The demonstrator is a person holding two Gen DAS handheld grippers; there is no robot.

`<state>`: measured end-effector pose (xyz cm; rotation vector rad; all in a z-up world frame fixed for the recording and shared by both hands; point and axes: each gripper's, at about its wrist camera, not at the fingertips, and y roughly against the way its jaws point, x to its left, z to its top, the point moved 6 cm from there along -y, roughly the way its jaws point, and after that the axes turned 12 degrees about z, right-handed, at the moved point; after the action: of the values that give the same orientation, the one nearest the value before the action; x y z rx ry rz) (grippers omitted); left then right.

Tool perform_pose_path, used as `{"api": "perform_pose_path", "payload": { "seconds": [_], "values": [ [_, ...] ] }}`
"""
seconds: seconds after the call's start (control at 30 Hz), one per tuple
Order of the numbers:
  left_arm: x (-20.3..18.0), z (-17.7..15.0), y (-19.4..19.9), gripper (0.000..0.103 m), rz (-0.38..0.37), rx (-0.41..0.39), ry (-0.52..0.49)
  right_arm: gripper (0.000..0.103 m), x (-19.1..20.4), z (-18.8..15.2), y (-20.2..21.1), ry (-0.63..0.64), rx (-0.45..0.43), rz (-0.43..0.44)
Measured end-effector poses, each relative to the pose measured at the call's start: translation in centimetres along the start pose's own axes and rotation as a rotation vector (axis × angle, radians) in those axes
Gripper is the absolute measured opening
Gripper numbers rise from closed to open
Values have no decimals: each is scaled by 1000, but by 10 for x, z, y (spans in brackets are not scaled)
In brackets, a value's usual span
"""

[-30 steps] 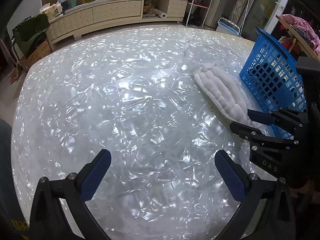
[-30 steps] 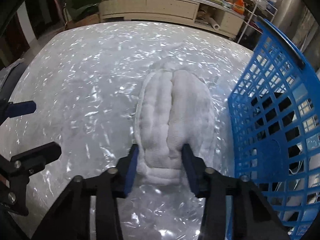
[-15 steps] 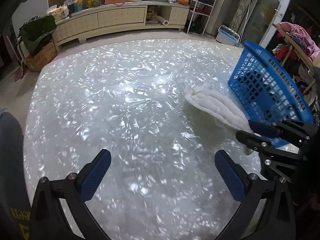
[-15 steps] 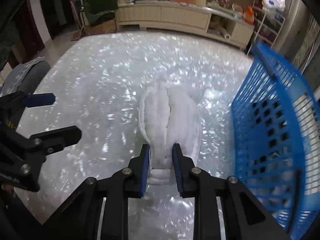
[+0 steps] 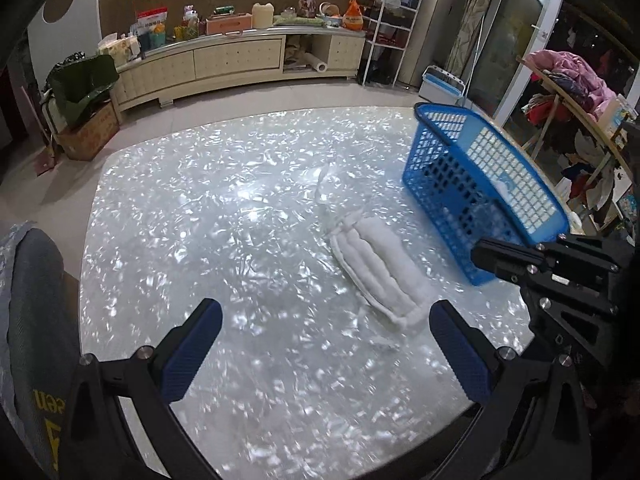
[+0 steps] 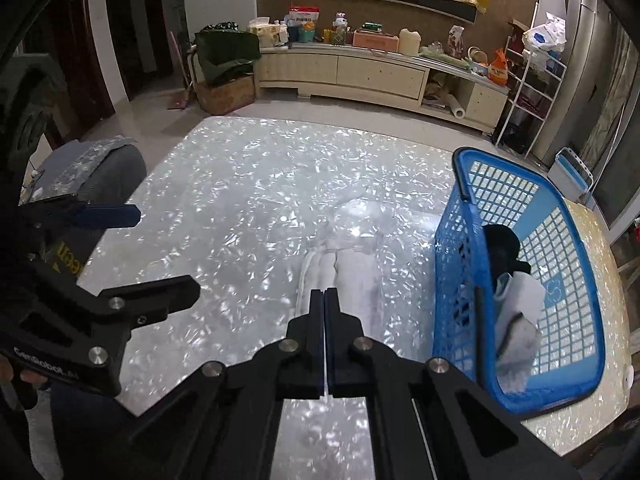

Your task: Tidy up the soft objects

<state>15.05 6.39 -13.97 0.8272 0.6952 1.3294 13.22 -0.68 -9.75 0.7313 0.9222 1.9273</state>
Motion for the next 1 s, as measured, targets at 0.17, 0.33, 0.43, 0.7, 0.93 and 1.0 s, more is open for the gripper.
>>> {"api": "perform_pose_path", "payload": {
  "seconds": [0.17,0.33,0.43,0.7,0.93,1.0],
  "values": [
    [-4,-9,24,103,-8,-13,12,0,3,-3,21,-20,-27,24],
    [-15,-7,43,103,-22,-29,17,0,-2,-2,39,-26,-65,27],
    [-29,-1,50,103,-25,-42,-2,0,-14,-3,50,-43,-90,18],
    [-78,17,48,103,-50,-48,-59,0,-55,-12,74,-105,-119,-8],
    [-112,25,25,103,-63,7,-89,0,-99,-23,80,-160,-117,-27],
    [-119,27,22,103,-67,6,-96,0,-111,-26,78,-174,-103,-35]
  ]
}}
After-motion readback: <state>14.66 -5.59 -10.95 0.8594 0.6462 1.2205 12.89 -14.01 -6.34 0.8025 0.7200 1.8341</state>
